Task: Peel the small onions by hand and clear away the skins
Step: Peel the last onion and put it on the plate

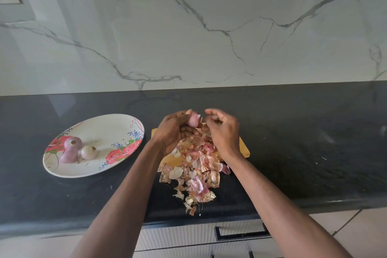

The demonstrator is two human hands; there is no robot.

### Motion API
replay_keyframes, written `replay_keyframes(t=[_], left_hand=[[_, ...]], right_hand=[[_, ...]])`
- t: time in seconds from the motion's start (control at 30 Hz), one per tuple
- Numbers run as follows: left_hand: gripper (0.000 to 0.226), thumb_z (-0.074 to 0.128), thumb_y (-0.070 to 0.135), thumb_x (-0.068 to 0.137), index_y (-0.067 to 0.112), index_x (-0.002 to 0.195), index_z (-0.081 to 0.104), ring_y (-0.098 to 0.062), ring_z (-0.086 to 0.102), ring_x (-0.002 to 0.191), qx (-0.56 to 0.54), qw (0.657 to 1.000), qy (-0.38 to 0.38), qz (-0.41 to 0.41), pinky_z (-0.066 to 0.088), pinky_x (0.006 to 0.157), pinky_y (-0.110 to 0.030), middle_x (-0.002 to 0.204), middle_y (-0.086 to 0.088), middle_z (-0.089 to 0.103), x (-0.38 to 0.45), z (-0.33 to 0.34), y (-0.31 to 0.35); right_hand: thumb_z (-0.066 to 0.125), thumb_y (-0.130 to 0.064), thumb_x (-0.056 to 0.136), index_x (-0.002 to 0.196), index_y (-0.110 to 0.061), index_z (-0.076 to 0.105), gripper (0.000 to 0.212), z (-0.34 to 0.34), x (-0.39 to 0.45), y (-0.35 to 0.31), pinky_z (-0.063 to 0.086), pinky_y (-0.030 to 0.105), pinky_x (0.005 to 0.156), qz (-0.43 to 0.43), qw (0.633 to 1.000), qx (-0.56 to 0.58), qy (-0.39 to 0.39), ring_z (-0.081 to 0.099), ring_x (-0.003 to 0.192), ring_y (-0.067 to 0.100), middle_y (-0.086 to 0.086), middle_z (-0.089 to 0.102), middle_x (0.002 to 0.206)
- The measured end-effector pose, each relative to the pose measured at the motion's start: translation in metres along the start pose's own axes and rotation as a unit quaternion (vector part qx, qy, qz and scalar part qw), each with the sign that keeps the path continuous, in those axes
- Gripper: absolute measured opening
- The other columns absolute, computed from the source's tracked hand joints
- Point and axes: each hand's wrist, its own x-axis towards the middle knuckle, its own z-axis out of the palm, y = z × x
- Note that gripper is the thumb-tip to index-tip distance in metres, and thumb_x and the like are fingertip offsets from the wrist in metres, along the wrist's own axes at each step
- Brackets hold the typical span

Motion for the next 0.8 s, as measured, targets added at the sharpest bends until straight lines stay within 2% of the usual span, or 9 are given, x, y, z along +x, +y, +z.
replay_keyframes(t=[0.1, 0.17, 0.23, 0.33, 0.4, 0.53, 0.63, 0.7, 0.8], left_hand=[[0.034, 0.055, 0.024, 0.103, -0.007, 0.115, 0.060, -0.021, 0.066, 0.060, -0.003, 1.000, 0.007, -0.011, 0.054, 0.050, -0.025, 0.091, -0.026, 0.067, 0.002, -0.003, -0.001], [0.033, 0.057, 0.026, 0.102, -0.005, 0.112, 0.063, -0.021, 0.065, 0.060, 0.010, 1.000, 0.006, -0.012, 0.053, 0.050, -0.024, 0.082, -0.019, 0.068, 0.002, -0.005, -0.002], [0.031, 0.059, 0.027, 0.101, -0.003, 0.108, 0.065, -0.021, 0.065, 0.061, 0.024, 1.000, 0.008, -0.009, 0.051, 0.051, -0.025, 0.080, -0.016, 0.068, 0.002, -0.006, -0.002], [0.029, 0.062, 0.027, 0.099, -0.002, 0.103, 0.065, -0.022, 0.066, 0.062, 0.038, 0.999, 0.014, -0.005, 0.053, 0.052, -0.024, 0.081, -0.017, 0.069, 0.002, -0.005, -0.003], [0.030, 0.064, 0.025, 0.097, -0.004, 0.105, 0.066, -0.024, 0.065, 0.064, 0.043, 0.999, 0.014, -0.003, 0.055, 0.054, -0.025, 0.082, -0.018, 0.069, 0.002, -0.004, -0.003], [0.026, 0.070, 0.016, 0.092, -0.003, 0.110, 0.068, -0.026, 0.065, 0.069, 0.059, 0.998, 0.003, 0.003, 0.057, 0.059, -0.027, 0.088, -0.020, 0.068, 0.001, -0.002, -0.003], [0.019, 0.068, 0.006, 0.092, 0.001, 0.110, 0.070, -0.024, 0.066, 0.070, 0.072, 0.997, 0.006, 0.007, 0.058, 0.063, -0.028, 0.091, -0.020, 0.069, 0.002, 0.000, -0.006], [0.019, 0.066, 0.009, 0.094, -0.001, 0.109, 0.071, -0.023, 0.066, 0.069, 0.084, 0.996, 0.005, 0.003, 0.057, 0.065, -0.030, 0.088, -0.020, 0.069, 0.003, 0.001, -0.007], [0.030, 0.067, 0.024, 0.096, -0.006, 0.104, 0.070, -0.023, 0.058, 0.063, 0.104, 0.994, 0.010, -0.009, 0.049, 0.057, -0.028, 0.081, -0.018, 0.063, 0.004, 0.001, -0.009]], right_hand=[[0.075, -0.020, 0.090, 0.106, -0.009, 0.077, 0.020, -0.001, -0.004, -0.004, 0.056, 0.016, 0.077, -0.061, 0.998, -0.021, -0.013, 0.070, 0.087, 0.004, -0.005, 0.075, 0.098], [0.079, -0.034, 0.084, 0.115, -0.010, 0.075, 0.039, -0.001, -0.004, -0.006, 0.052, 0.010, 0.081, -0.072, 0.995, -0.025, -0.062, 0.066, 0.094, -0.002, -0.009, 0.070, 0.106], [0.080, -0.031, 0.083, 0.119, -0.011, 0.073, 0.042, 0.001, -0.002, -0.007, 0.050, 0.010, 0.087, -0.071, 0.993, -0.041, -0.090, 0.063, 0.099, -0.003, -0.010, 0.069, 0.112], [0.081, -0.018, 0.083, 0.105, -0.012, 0.079, 0.022, 0.000, 0.003, -0.005, 0.057, 0.030, 0.087, -0.032, 0.996, -0.023, -0.086, 0.069, 0.093, 0.005, -0.003, 0.076, 0.102], [0.081, -0.015, 0.083, 0.096, -0.014, 0.081, 0.013, -0.001, 0.004, -0.003, 0.059, 0.038, 0.083, -0.002, 0.997, -0.003, -0.079, 0.072, 0.088, 0.007, -0.004, 0.077, 0.092], [0.083, -0.014, 0.080, 0.086, -0.017, 0.080, 0.007, 0.001, 0.001, -0.006, 0.062, 0.039, 0.074, 0.037, 0.996, 0.014, -0.085, 0.072, 0.078, 0.011, -0.006, 0.076, 0.080], [0.082, -0.012, 0.079, 0.079, -0.014, 0.075, 0.007, 0.005, -0.004, -0.009, 0.060, 0.038, 0.064, 0.027, 0.998, -0.004, -0.059, 0.067, 0.065, 0.008, -0.005, 0.072, 0.072], [0.081, -0.014, 0.080, 0.075, -0.011, 0.073, 0.010, 0.006, -0.006, -0.008, 0.058, 0.042, 0.059, 0.027, 0.998, -0.014, -0.047, 0.063, 0.060, 0.009, -0.004, 0.070, 0.067], [0.084, -0.020, 0.077, 0.072, -0.013, 0.071, 0.016, 0.006, -0.006, -0.007, 0.058, 0.045, 0.059, 0.039, 0.998, -0.009, -0.052, 0.068, 0.062, 0.017, -0.003, 0.071, 0.066]])
